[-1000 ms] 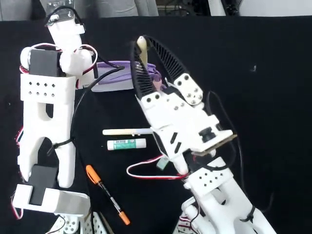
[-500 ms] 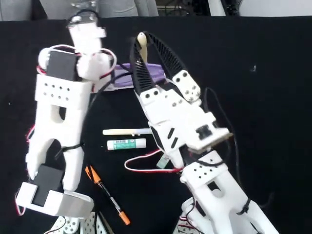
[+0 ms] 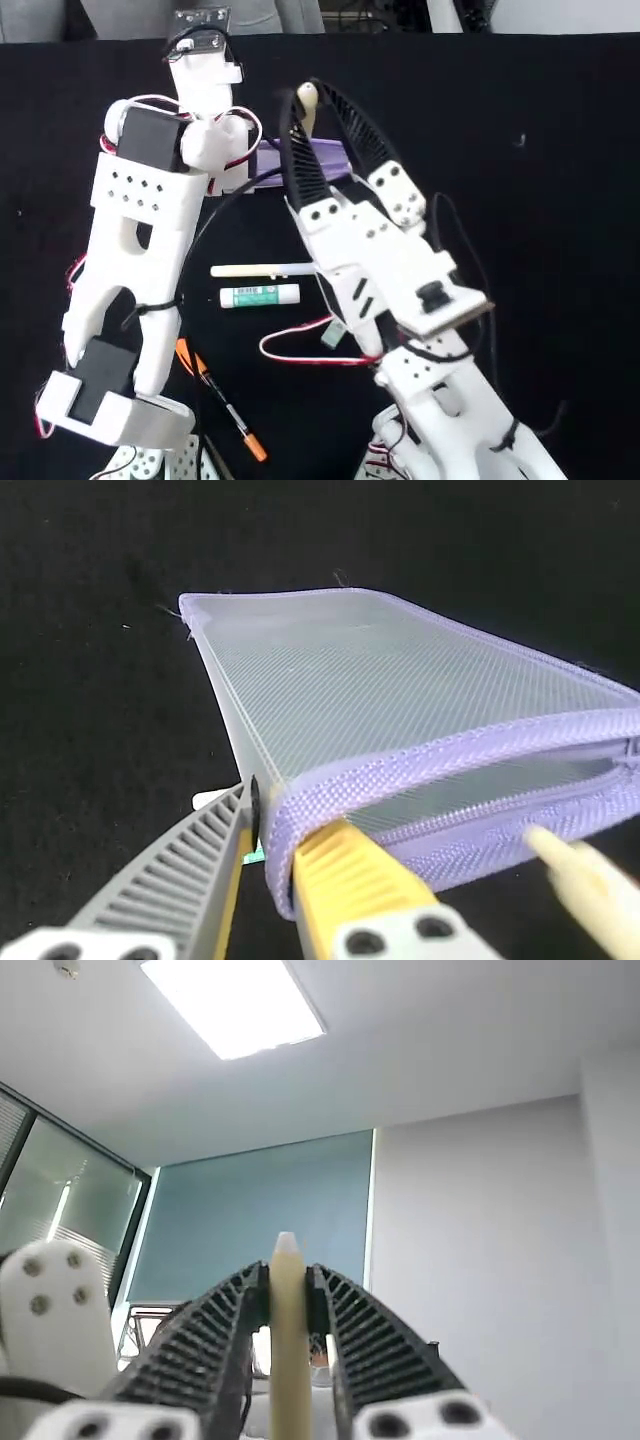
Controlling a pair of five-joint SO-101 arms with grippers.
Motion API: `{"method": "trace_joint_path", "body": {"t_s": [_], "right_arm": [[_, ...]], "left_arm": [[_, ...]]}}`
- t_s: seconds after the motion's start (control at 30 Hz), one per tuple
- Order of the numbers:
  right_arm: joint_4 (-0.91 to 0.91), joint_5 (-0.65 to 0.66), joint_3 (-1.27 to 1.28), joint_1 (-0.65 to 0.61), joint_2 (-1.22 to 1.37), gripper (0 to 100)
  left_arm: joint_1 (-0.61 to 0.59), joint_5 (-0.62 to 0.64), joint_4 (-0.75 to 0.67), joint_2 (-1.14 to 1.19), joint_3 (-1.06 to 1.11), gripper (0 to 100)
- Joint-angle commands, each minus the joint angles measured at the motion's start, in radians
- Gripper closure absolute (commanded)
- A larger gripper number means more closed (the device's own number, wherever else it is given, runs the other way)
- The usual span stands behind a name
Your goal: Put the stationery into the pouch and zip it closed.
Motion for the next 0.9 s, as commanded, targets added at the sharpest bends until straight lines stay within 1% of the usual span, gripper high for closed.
{"method": "trace_joint_path", "body": {"t_s": [0.0, 0.2, 0.4, 0.5, 0.6, 0.7, 0.77, 0.87], "right_arm": [[-0.023, 0.008, -0.028, 0.017, 0.087, 98.8], [-0.014, 0.008, -0.013, 0.017, 0.166, 98.8], [-0.012, 0.008, 0.062, 0.037, 0.151, 98.8], [-0.011, 0.009, 0.125, 0.04, 0.127, 98.8], [-0.011, 0.052, 0.171, 0.061, 0.099, 98.8], [-0.008, 0.092, 0.18, 0.063, 0.073, 98.7], [0.04, 0.097, 0.179, 0.06, 0.054, 98.3], [0.187, 0.092, 0.14, 0.06, 0.018, 98.2]], "left_arm": [[0.005, 0.011, 0.0, -0.098, -0.03, 97], [-0.031, 0.009, -0.002, -0.127, -0.007, 97], [-0.039, 0.009, -0.002, -0.124, -0.01, 97], [-0.07, 0.009, -0.002, -0.124, -0.013, 97], [-0.107, 0.009, -0.003, -0.124, -0.013, 97], [-0.117, 0.009, -0.003, -0.124, -0.013, 97], [-0.117, 0.009, -0.006, -0.124, -0.013, 97], [-0.119, 0.009, -0.023, -0.123, -0.004, 97]]}}
